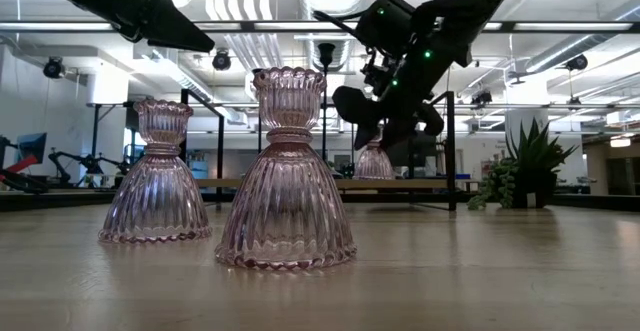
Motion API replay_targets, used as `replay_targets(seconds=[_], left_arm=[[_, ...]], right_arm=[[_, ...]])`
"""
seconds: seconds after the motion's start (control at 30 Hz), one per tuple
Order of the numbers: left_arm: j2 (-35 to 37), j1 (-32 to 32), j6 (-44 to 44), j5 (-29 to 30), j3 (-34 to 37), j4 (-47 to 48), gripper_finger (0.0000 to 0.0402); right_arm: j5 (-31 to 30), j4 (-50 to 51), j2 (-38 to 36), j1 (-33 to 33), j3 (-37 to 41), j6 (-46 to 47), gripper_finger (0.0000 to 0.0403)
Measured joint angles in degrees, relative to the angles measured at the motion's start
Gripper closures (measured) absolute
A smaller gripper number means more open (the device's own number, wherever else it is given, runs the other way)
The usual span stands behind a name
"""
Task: Pick & Place candle stick holders
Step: Put the bottom pink candle holder on the shelf
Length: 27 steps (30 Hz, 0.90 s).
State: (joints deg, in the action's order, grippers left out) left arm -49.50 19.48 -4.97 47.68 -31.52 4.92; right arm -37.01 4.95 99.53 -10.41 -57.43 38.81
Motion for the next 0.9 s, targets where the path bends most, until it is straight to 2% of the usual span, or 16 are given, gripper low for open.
replay_targets(seconds=[0.4, 0.9], left_arm=[[0.00, 0.00, 0.02, -0.02, -0.01, 0.01, 0.0234], [0.00, 0.00, 0.02, -0.02, -0.01, 0.01, 0.0234]], right_arm=[[-0.44, -0.02, 0.00, 0.00, -0.08, 0.05, 0.0181], [-0.52, -1.05, -0.02, 0.00, -0.09, 0.08, 0.0177]])
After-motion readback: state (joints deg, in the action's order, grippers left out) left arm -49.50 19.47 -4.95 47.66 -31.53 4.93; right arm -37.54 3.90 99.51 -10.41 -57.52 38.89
